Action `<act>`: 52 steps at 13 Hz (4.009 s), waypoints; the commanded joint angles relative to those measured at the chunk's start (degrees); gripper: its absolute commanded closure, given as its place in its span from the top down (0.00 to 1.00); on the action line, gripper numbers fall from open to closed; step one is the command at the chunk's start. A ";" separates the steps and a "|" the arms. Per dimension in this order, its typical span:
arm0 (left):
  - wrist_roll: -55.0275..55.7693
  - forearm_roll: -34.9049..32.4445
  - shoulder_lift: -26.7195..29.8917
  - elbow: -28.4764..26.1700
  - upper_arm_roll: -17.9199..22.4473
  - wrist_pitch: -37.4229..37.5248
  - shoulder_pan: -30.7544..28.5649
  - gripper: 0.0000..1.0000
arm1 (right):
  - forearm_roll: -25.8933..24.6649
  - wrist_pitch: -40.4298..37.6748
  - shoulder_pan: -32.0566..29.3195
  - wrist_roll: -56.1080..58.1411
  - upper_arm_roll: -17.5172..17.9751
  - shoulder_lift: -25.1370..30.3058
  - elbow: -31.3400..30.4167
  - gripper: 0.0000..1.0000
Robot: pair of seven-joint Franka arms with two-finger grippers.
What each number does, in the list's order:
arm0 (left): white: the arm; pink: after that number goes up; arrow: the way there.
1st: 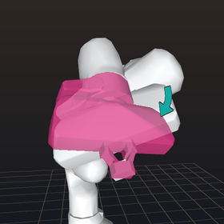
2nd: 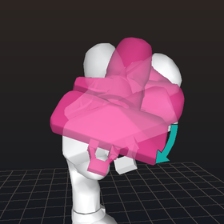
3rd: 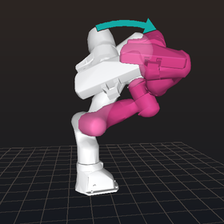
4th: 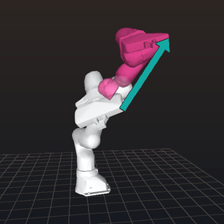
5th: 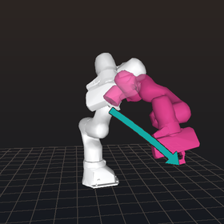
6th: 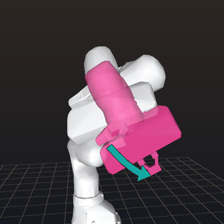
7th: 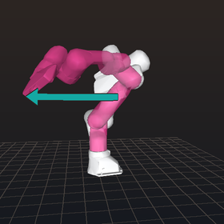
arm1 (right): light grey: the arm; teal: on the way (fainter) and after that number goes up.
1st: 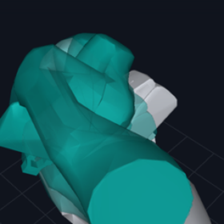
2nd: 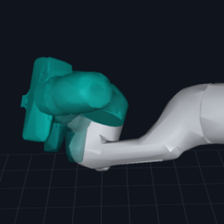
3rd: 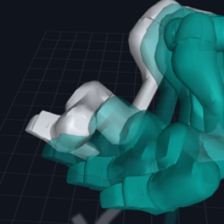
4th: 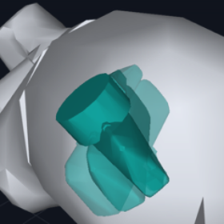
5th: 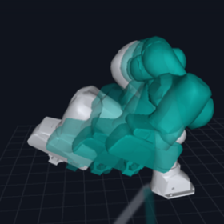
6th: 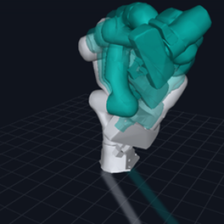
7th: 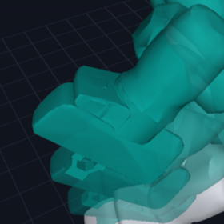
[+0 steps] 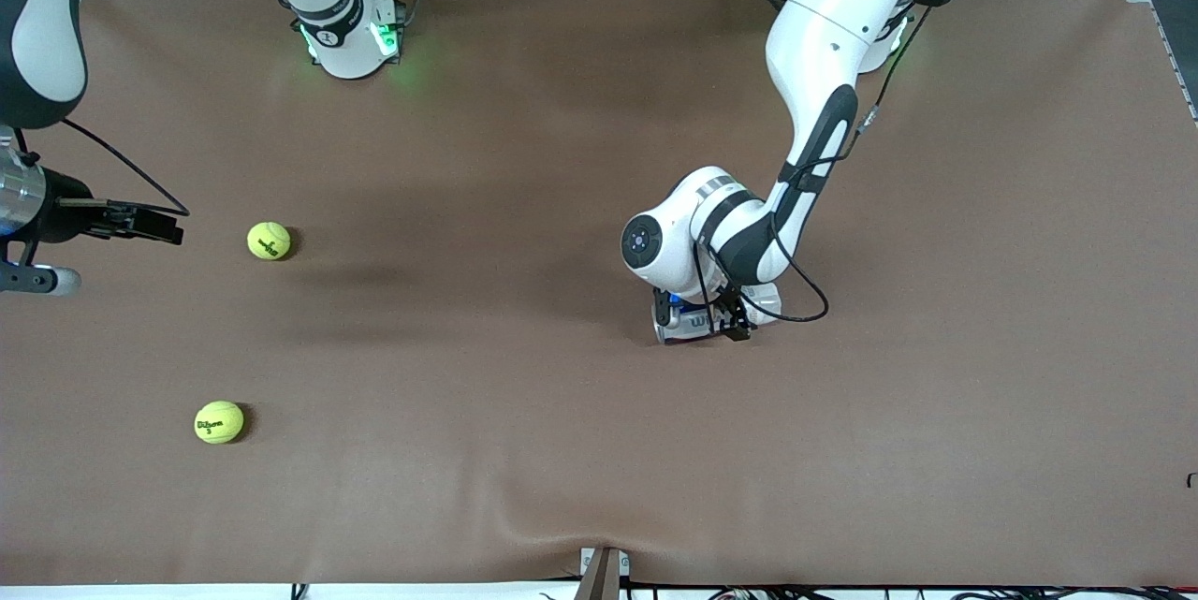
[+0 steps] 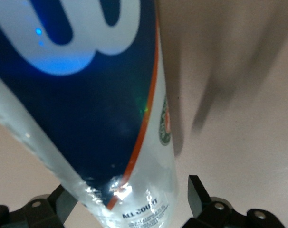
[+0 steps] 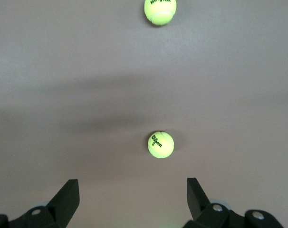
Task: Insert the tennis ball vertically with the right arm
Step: 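Reach the right gripper toward the nearer tennis ball, then lower the right gripper over the tennis ball and close it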
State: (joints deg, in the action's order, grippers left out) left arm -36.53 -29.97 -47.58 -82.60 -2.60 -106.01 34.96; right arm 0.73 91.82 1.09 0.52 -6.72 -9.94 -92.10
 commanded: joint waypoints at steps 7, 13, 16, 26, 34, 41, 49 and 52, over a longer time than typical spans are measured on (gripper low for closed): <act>-0.82 -2.72 -1.73 1.39 0.31 -1.39 -0.06 1.00 | -0.46 3.80 -1.00 0.89 0.56 1.33 -12.03 1.00; -1.08 -2.81 -1.64 1.30 0.40 -1.39 0.02 1.00 | -0.47 15.82 -4.16 9.23 0.56 1.33 -24.33 1.00; -1.09 -3.60 -1.64 1.30 0.31 -1.39 0.11 0.90 | -0.47 20.92 -3.82 10.64 0.56 1.33 -29.60 1.00; -1.00 -3.42 0.03 1.30 0.22 -1.30 -0.15 0.87 | -0.55 39.03 -4.78 29.60 0.48 -1.91 -39.56 1.00; -0.74 -3.25 0.20 1.39 0.22 -1.30 -0.15 0.82 | -0.55 46.25 -6.71 33.76 0.56 -5.79 -42.01 1.00; -1.09 -2.72 1.78 1.39 0.14 -1.21 -0.50 0.79 | -0.29 46.87 -6.80 33.59 0.65 -7.46 -42.81 1.00; -1.00 -2.55 1.87 1.39 -0.04 -1.21 -0.50 0.76 | 0.06 46.96 -6.80 33.59 0.65 -7.73 -42.72 1.00; -1.00 -1.32 3.01 1.48 0.05 -1.13 -0.50 0.80 | 0.24 46.96 -6.71 33.59 0.65 -7.81 -42.63 1.00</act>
State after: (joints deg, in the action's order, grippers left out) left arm -36.58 -32.28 -46.26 -80.56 -2.50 -107.29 34.59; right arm 0.80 136.20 -4.57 32.23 -6.83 -18.23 -133.24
